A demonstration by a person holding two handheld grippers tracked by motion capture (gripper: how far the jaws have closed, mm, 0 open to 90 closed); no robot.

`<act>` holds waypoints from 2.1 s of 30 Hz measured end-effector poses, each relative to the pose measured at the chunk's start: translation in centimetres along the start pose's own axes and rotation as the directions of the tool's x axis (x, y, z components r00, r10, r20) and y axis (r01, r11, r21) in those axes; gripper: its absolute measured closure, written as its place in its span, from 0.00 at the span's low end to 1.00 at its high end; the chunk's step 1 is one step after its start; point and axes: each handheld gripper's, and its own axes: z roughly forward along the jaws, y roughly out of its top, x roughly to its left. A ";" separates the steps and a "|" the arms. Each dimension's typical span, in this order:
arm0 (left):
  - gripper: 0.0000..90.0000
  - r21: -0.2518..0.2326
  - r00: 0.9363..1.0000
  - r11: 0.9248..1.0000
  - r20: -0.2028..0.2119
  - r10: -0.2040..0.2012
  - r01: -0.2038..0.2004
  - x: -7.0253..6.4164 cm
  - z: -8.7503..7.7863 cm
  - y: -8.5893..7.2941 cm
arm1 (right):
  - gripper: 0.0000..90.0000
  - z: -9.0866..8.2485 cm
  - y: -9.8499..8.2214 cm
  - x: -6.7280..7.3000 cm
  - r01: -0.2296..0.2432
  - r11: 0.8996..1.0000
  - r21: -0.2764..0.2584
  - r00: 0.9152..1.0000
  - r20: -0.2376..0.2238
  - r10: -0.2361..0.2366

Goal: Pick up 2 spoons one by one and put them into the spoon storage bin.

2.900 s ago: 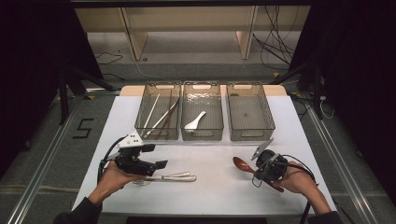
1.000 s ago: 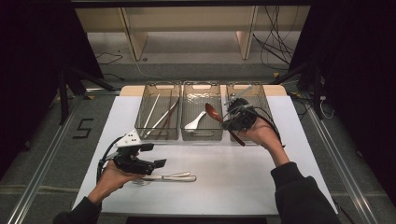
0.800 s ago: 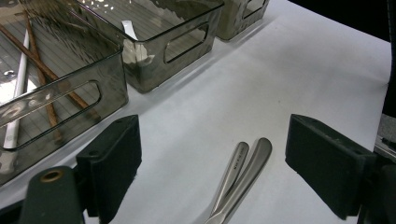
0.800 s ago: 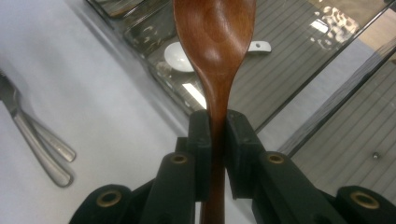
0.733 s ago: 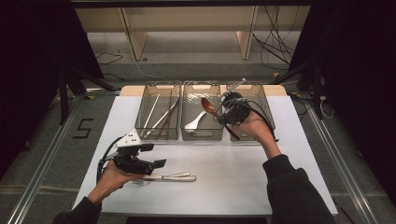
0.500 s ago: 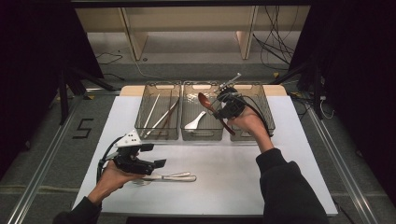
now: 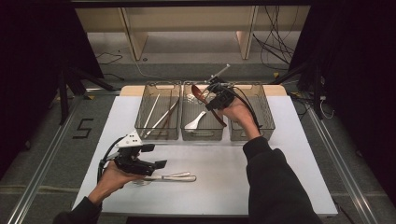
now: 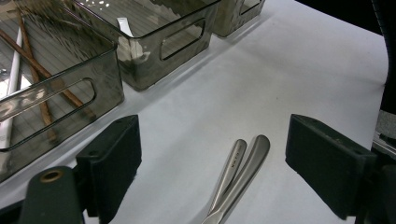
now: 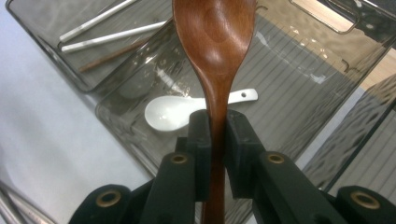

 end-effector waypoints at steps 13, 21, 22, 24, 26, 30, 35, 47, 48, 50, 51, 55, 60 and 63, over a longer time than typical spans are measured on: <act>0.20 0.003 1.000 1.000 0.002 0.001 -0.001 0.0 0.0 0.0 | 0.91 1.3 0.9 0.0 -0.019 1.000 -0.001 1.000 0.012 0.019; 0.20 0.008 1.000 1.000 0.006 0.002 -0.002 0.0 0.1 -0.1 | 0.91 1.8 1.0 -0.4 -0.034 0.999 0.000 0.999 0.018 0.034; 0.20 0.009 1.000 1.000 0.006 0.001 -0.001 0.0 0.1 -0.1 | 0.91 1.9 1.0 -0.3 -0.039 0.999 0.004 0.999 0.019 0.039; 0.20 0.007 1.000 1.000 0.007 0.001 -0.001 0.0 0.1 -0.1 | 0.91 2.1 1.0 -0.4 -0.032 0.999 0.004 0.999 0.021 0.032; 0.20 0.007 1.000 1.000 0.007 0.003 -0.003 0.0 0.1 -0.1 | 0.91 2.4 1.1 -0.4 -0.040 0.999 0.007 0.999 0.022 0.040; 0.20 0.009 1.000 1.000 0.008 0.000 0.000 0.0 0.1 -0.1 | 0.91 2.8 1.2 -0.6 -0.041 0.999 0.011 0.999 0.030 0.041; 0.20 0.009 1.000 1.000 0.008 0.003 -0.003 0.0 0.1 -0.1 | 0.91 3.0 1.2 -0.6 -0.046 0.999 0.016 0.998 0.032 0.046; 0.20 0.013 1.000 1.000 0.009 0.004 -0.004 0.0 0.2 -0.1 | 0.90 4.0 1.2 -0.5 -0.062 0.998 0.034 0.997 0.043 0.060; 0.20 0.012 1.000 1.000 0.009 0.004 -0.004 0.0 0.2 -0.1 | 0.90 4.1 1.2 -0.5 -0.057 0.998 0.035 0.998 0.040 0.056; 0.20 0.013 1.000 1.000 0.008 0.005 -0.005 0.0 0.2 -0.1 | 0.82 4.2 1.2 -0.4 -0.069 0.997 0.040 0.997 0.039 0.068; 0.20 0.013 1.000 1.000 0.008 0.005 -0.005 0.0 0.2 -0.1 | 0.81 4.2 1.3 -0.4 -0.076 0.996 0.042 0.997 0.034 0.075; 0.20 0.016 1.000 1.000 0.009 0.006 -0.006 0.0 0.2 -0.1 | 0.72 3.9 1.2 -0.3 -0.066 0.997 0.030 0.998 0.027 0.065; 0.20 0.029 1.000 1.000 0.012 0.007 -0.008 0.0 0.3 -0.2 | 0.61 3.1 0.8 -0.3 -0.058 0.998 0.017 0.998 0.010 0.058; 0.20 0.037 1.000 0.999 0.012 0.011 -0.011 0.0 0.5 -0.2 | 0.56 2.4 0.2 0.0 -0.045 0.999 0.010 0.999 -0.002 0.045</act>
